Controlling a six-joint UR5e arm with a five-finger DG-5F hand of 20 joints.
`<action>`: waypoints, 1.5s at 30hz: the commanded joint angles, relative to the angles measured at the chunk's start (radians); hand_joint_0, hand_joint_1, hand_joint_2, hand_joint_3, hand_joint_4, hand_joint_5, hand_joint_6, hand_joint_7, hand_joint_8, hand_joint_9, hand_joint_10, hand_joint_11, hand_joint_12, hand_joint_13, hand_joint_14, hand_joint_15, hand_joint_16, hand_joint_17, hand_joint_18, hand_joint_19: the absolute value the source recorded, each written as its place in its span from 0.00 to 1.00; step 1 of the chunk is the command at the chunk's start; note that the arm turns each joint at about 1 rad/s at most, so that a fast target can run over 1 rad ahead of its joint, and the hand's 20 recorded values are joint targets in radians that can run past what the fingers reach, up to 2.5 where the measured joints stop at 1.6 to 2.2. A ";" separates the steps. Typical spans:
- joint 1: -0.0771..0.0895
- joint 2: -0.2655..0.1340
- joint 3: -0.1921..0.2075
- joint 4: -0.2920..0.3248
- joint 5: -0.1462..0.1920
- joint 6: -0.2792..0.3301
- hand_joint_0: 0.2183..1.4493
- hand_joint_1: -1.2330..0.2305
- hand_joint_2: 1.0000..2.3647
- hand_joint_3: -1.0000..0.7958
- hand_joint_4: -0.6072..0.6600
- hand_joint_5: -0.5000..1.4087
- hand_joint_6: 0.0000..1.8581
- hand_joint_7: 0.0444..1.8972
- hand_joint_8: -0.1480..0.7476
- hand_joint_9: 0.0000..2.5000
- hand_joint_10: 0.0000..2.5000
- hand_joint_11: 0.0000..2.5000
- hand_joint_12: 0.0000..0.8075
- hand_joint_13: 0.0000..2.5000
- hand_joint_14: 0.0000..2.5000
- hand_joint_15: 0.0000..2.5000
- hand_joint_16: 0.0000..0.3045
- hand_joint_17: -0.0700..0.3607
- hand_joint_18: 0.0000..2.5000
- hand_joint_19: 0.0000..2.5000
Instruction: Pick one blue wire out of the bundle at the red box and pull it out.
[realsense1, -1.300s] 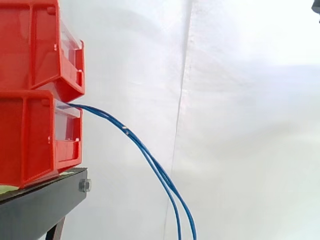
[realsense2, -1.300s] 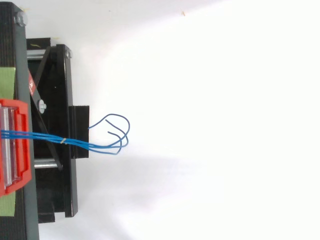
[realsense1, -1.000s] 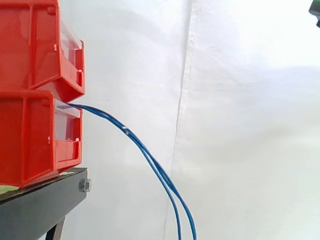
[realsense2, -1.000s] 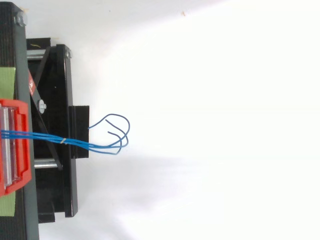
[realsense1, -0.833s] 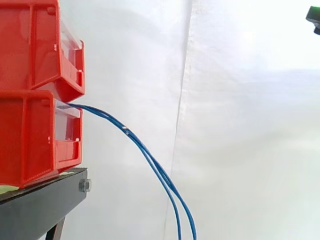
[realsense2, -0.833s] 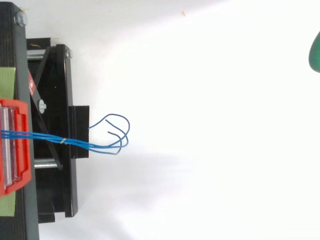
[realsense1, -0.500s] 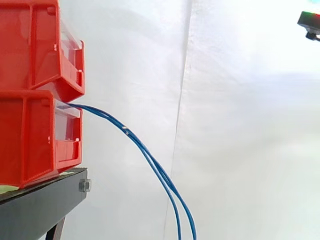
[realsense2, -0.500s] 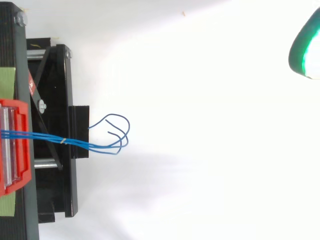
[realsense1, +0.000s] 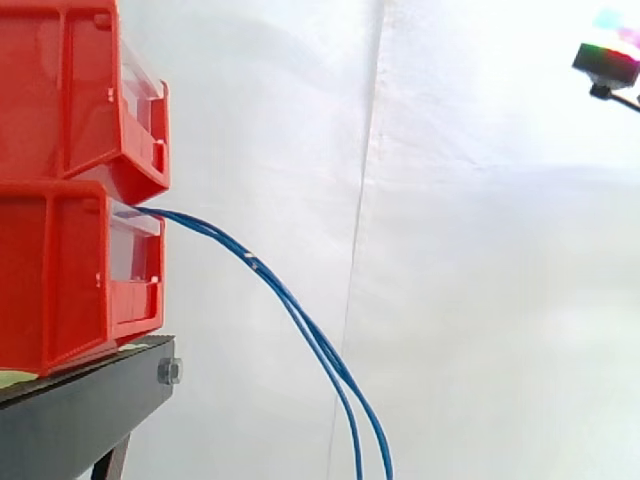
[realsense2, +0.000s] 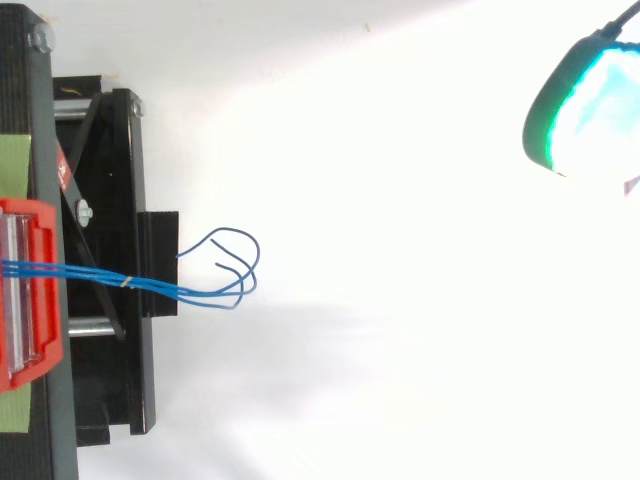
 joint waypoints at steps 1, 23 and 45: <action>0.003 -0.029 0.001 0.024 0.011 -0.005 0.21 0.51 0.00 0.28 0.74 0.15 0.27 0.40 0.58 0.31 0.00 0.17 0.59 0.27 0.00 0.12 0.24 0.55 0.20 0.15; 0.016 -0.187 0.001 0.237 0.136 -0.076 0.22 0.36 0.00 0.28 0.72 0.17 0.27 0.42 0.57 0.28 0.00 0.17 0.58 0.26 0.00 0.12 0.23 0.53 0.21 0.15; 0.052 -0.324 0.027 0.429 0.209 -0.165 0.23 0.34 0.00 0.28 0.71 0.17 0.27 0.42 0.56 0.29 0.00 0.17 0.57 0.26 0.00 0.12 0.23 0.52 0.22 0.16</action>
